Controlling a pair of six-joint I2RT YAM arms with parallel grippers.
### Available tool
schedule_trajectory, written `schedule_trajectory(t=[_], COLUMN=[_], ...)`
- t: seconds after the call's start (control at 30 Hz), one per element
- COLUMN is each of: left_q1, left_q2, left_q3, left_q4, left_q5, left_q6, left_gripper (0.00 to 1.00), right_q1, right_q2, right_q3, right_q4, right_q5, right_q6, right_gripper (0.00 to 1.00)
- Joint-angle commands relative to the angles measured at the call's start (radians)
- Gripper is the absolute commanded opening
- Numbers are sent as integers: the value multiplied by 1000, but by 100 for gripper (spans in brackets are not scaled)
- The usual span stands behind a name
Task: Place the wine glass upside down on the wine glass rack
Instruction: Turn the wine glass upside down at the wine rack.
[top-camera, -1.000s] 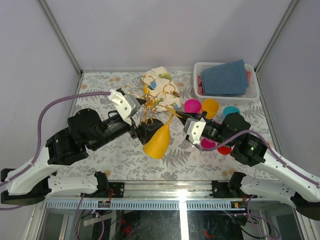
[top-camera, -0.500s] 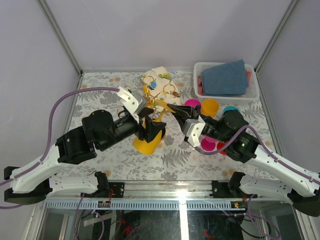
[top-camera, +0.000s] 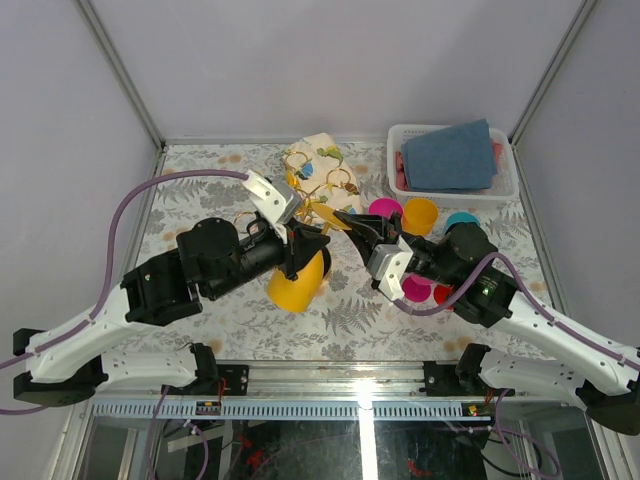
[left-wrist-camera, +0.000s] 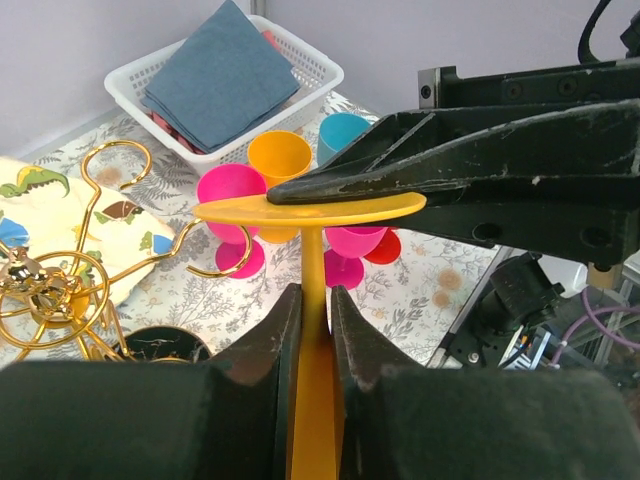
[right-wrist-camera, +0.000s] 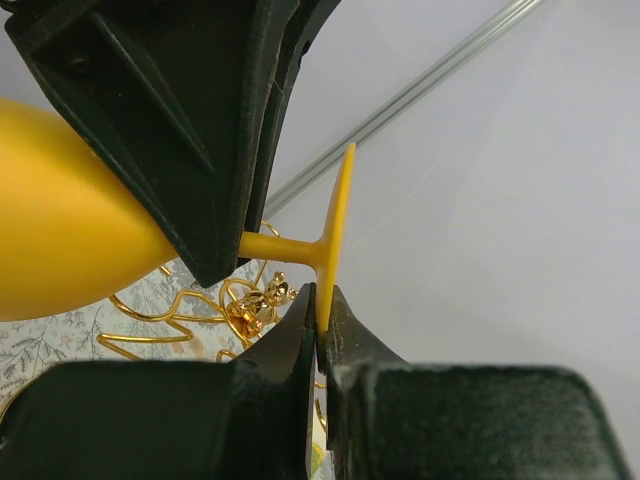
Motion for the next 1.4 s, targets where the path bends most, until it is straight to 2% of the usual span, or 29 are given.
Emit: schedule_trajectory(t=[0.0,0.07,0.27,0.3,0.5,0.57,0.63,0.73,0.97,1.17,1.3,1.37], left_q1=[-1,-1,-1,0,1,3,2,2,3,2,2,2], left_q2=[15,23,21,20,-18,-40,-64,-99,-220,-303,-331,-341], left_q3=[16,15,-11,-15,-31,-37,-37,-28,-27,-41,-44,-45], left_q4=[65,67,88,89,88,90,91,85,2,-93,-129,-138], left_q5=[-16,-15,-17,-22,-97,-115,-134,-181,-294,-422,-471,-485], left_q6=[4,4,4,4,8,15,27,53,103,114,109,108], left_gripper=[4,0,0,0,0,0,0,0,0,0,0,0], right_q1=[0,-1,0,0,-1,0,0,0,0,0,-1,0], right_q2=[-26,-27,-17,-16,-29,-34,-39,-48,-24,119,235,317], right_q3=[2,0,0,-1,6,14,19,18,65,244,352,456], right_q4=[103,109,109,106,64,23,-13,-67,-185,-315,-340,-397], right_q5=[-41,-40,-54,-53,31,53,75,122,250,404,385,364], right_q6=[4,4,10,12,78,106,132,189,403,689,833,870], right_gripper=[0,0,3,8,52,62,68,73,74,74,75,80])
